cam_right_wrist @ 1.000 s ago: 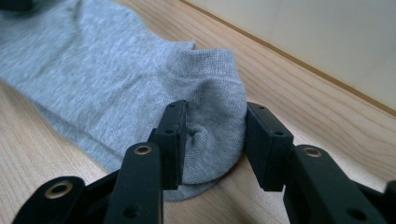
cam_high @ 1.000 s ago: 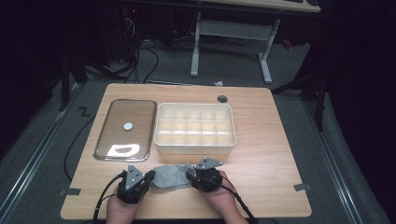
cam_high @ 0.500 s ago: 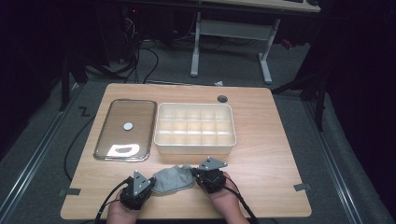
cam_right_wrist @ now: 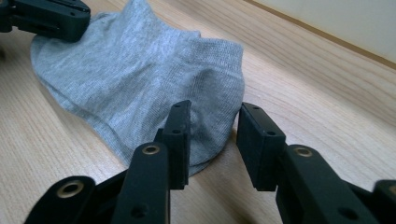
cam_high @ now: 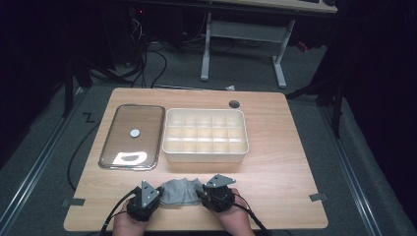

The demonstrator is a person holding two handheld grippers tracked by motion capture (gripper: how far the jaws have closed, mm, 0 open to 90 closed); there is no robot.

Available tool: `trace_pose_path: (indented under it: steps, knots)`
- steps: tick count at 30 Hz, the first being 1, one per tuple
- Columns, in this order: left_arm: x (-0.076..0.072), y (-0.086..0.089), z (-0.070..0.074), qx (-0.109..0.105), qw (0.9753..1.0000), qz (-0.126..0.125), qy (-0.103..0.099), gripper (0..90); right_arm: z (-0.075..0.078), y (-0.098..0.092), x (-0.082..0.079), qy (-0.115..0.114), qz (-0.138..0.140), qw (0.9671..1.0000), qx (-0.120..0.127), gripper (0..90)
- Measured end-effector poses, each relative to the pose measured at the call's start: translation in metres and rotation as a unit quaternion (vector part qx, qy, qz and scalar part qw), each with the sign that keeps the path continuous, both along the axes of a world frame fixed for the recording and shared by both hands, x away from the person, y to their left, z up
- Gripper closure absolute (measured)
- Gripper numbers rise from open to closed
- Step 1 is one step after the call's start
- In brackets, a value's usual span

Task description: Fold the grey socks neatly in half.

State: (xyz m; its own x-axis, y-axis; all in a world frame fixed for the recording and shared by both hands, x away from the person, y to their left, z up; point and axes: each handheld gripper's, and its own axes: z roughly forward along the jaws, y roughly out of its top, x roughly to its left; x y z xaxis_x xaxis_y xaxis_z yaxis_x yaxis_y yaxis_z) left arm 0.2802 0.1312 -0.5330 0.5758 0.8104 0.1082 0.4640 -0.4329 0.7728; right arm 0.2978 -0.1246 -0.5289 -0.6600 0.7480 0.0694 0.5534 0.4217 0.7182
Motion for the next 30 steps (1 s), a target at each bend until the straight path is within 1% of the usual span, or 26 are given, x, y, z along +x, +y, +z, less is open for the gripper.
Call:
trace_pose_path:
  steps: [1, 3, 5, 6, 8, 9, 10, 11, 12, 13, 14, 15, 16, 17, 18, 19, 20, 23, 25, 26, 29, 30]
  knots:
    - [0.002, 0.004, 0.0, -0.002, 1.0, 0.008, 0.002, 86.1, 0.0, 0.0, 0.0, 0.0, 0.002, 1.0, 0.002, 74.0]
    - [0.003, 0.009, 0.0, -0.004, 0.9999, 0.016, 0.004, 85.9, -0.001, 0.0, 0.0, 0.006, 0.006, 0.9999, 0.01, 81.6]
    - [0.004, 0.013, 0.001, -0.007, 0.9997, 0.022, 0.005, 84.3, -0.001, 0.001, -0.001, 0.008, 0.009, 0.9998, 0.014, 84.3]
    - [0.004, 0.014, 0.001, -0.006, 0.9997, 0.024, 0.002, 81.7, -0.001, 0.002, -0.002, 0.006, 0.009, 0.9998, 0.015, 84.8]
    - [0.002, 0.013, 0.005, 0.005, 0.9994, 0.032, -0.013, 69.9, -0.002, 0.001, -0.001, 0.004, 0.011, 0.9998, 0.015, 85.0]
    - [0.0, 0.011, 0.011, -0.005, 0.9994, 0.029, -0.019, 67.5, -0.002, 0.001, -0.002, 0.005, 0.009, 0.9998, 0.016, 85.1]
    - [-0.004, 0.004, 0.019, -0.019, 0.9993, 0.012, -0.029, 67.6, -0.002, 0.001, -0.002, 0.005, 0.01, 0.9998, 0.016, 85.2]
    - [-0.004, 0.004, 0.019, -0.019, 0.9993, 0.012, -0.029, 68.4, -0.002, 0.001, -0.002, 0.002, 0.012, 0.9998, 0.015, 85.3]
    - [-0.009, -0.016, 0.024, -0.031, 0.999, -0.027, -0.015, 70.4, -0.002, 0.001, -0.002, 0.002, 0.012, 0.9998, 0.016, 85.4]
    - [-0.01, -0.026, 0.022, -0.036, 0.9985, -0.041, 0.0, 73.2, -0.002, 0.001, -0.002, 0.004, 0.01, 0.9998, 0.017, 85.8]
    - [-0.009, -0.034, 0.017, -0.043, 0.9977, -0.05, 0.018, 75.3, -0.002, 0.001, -0.002, 0.004, 0.009, 0.9998, 0.017, 86.0]
    - [-0.008, -0.04, 0.013, -0.04, 0.9974, -0.053, 0.028, 77.1, -0.002, 0.0, -0.002, 0.005, 0.009, 0.9998, 0.017, 86.1]
    - [-0.006, -0.047, 0.007, -0.029, 0.9975, -0.054, 0.035, 78.9, -0.001, 0.0, -0.002, 0.005, 0.01, 0.9998, 0.017, 86.2]
    - [-0.006, -0.053, 0.002, -0.02, 0.9977, -0.057, 0.032, 80.3, -0.001, -0.001, -0.001, 0.001, 0.01, 0.9998, 0.018, 86.3]
    - [-0.006, -0.057, 0.001, -0.022, 0.9978, -0.057, 0.026, 81.3, -0.001, -0.003, -0.001, 0.001, 0.006, 0.9999, 0.015, 86.4]
    - [-0.005, -0.061, 0.001, -0.023, 0.9977, -0.057, 0.029, 81.5, 0.0, -0.005, -0.001, -0.002, 0.0, 0.9999, 0.015, 86.5]
    - [-0.003, -0.067, 0.002, -0.02, 0.9973, -0.062, 0.032, 81.6, 0.001, -0.009, 0.0, -0.003, -0.005, 0.9998, 0.018, 86.6]
    - [0.0, -0.082, 0.003, -0.005, 0.9971, -0.072, 0.026, 81.5, 0.007, -0.022, 0.002, -0.007, -0.019, 0.9993, 0.032, 86.6]
    - [0.003, -0.091, 0.003, -0.001, 0.9968, -0.076, 0.023, 81.5, 0.012, -0.029, 0.002, -0.01, -0.026, 0.9988, 0.041, 86.6]
    - [0.004, -0.095, 0.003, 0.002, 0.9968, -0.078, 0.02, 81.4, 0.014, -0.033, 0.002, -0.015, -0.03, 0.9984, 0.046, 86.5]
    - [0.006, -0.103, 0.003, 0.008, 0.9966, -0.08, 0.016, 81.4, 0.018, -0.041, 0.0, -0.018, -0.035, 0.9976, 0.057, 86.4]
    - [0.007, -0.105, 0.003, 0.008, 0.9967, -0.08, 0.015, 81.5, 0.019, -0.042, -0.001, -0.02, -0.036, 0.9975, 0.057, 86.4]
